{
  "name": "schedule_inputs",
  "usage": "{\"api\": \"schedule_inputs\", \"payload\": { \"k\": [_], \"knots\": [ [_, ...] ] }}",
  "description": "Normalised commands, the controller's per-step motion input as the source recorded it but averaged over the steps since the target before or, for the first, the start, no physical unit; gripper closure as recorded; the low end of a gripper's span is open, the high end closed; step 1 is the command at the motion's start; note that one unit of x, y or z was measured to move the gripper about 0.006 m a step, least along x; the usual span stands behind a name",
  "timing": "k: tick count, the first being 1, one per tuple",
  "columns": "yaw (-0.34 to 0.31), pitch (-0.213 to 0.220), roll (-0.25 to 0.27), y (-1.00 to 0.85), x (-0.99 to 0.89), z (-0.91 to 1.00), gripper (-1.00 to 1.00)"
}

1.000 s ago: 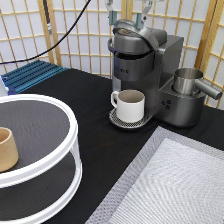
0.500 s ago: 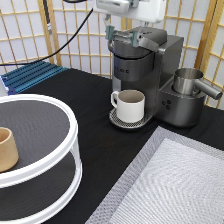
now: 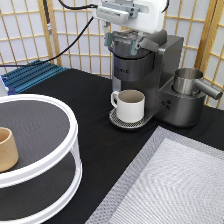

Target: Make coffee

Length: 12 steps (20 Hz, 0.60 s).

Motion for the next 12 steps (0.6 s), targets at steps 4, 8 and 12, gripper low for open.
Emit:
{"api": "schedule_inputs", "payload": {
  "k": [4,8,12],
  "knots": [
    [-0.001,0.000,-0.080,0.14,0.18,-1.00,-1.00],
    [0.000,0.000,-0.118,0.30,0.15,-1.00,-1.00],
    [0.000,0.000,-0.059,0.07,0.24,-1.00,-1.00]
  ]
}}
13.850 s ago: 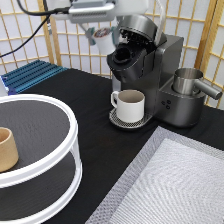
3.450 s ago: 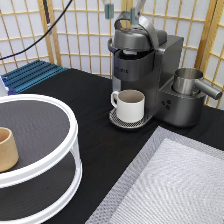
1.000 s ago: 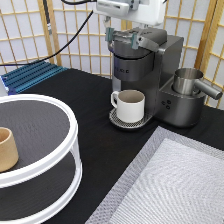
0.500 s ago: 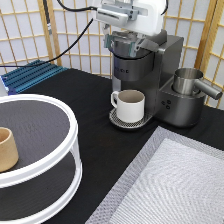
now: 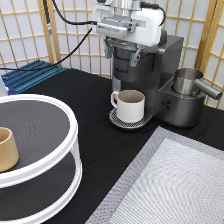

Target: Make coffee

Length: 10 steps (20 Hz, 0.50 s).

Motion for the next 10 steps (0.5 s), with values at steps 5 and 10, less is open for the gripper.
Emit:
{"api": "schedule_inputs", "payload": {
  "k": [5,10],
  "knots": [
    [-0.032,0.000,0.050,-0.54,0.28,-1.00,-1.00],
    [-0.076,0.009,-0.002,-0.16,0.28,-1.00,-1.00]
  ]
}}
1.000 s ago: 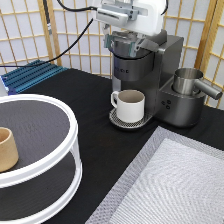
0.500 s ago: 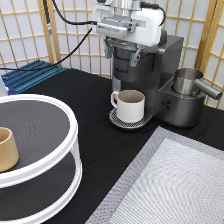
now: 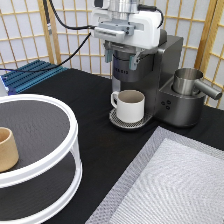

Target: Make coffee

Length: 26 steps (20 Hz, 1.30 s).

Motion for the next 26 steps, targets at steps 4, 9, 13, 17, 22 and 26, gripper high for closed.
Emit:
{"api": "schedule_inputs", "payload": {
  "k": [4,9,13,17,22,26],
  "knots": [
    [-0.108,0.079,-0.087,0.77,0.14,-0.92,-1.00],
    [-0.018,0.144,0.001,0.12,0.32,0.75,-1.00],
    [0.002,0.149,0.105,-0.59,0.54,0.94,-1.00],
    [0.000,0.135,0.163,-0.79,0.28,0.85,-1.00],
    [0.164,0.036,0.101,-0.27,-0.02,0.76,-1.00],
    [0.317,-0.047,0.000,0.18,-0.03,0.35,-1.00]
  ]
}}
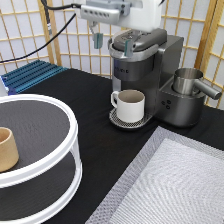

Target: Make coffee

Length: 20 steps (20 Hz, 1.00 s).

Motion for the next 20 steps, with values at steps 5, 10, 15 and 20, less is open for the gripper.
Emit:
{"api": "schedule_inputs", "payload": {
  "k": [5,10,15,20],
  "knots": [
    [0.314,-0.032,0.000,0.20,0.00,0.25,-1.00],
    [0.323,-0.035,0.005,0.17,0.00,0.19,-1.00],
    [0.337,-0.024,0.011,0.12,0.00,0.22,-1.00],
    [0.348,-0.025,0.056,0.05,0.00,0.21,-1.00]
  ]
}}
